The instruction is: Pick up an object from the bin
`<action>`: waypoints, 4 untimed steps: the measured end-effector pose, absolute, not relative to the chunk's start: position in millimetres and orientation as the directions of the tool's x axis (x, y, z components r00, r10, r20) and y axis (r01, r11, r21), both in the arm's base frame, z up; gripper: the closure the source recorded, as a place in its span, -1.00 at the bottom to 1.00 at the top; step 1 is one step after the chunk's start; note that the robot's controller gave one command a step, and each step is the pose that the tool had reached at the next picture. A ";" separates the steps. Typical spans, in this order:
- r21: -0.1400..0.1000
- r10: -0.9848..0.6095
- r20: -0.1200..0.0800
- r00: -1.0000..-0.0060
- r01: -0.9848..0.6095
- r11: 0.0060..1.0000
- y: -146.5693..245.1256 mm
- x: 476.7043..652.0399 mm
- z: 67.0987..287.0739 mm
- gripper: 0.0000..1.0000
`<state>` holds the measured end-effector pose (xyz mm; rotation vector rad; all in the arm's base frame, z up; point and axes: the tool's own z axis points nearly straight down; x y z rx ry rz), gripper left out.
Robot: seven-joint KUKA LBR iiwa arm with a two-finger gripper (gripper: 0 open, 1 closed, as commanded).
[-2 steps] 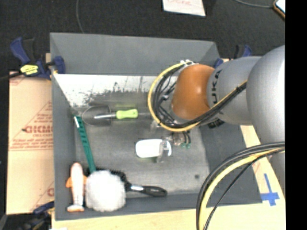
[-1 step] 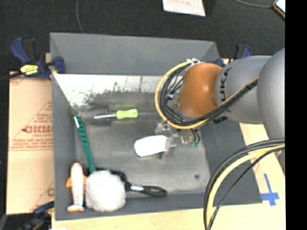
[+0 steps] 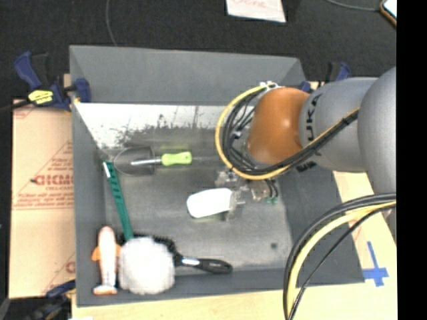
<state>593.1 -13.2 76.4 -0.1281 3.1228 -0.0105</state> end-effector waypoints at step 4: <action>-0.008 -0.110 -0.013 -0.994 -0.110 0.994 8.8 605.7 202.9 1.00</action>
Offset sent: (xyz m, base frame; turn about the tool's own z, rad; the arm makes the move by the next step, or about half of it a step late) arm 0.0116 0.0406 0.0324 -0.4363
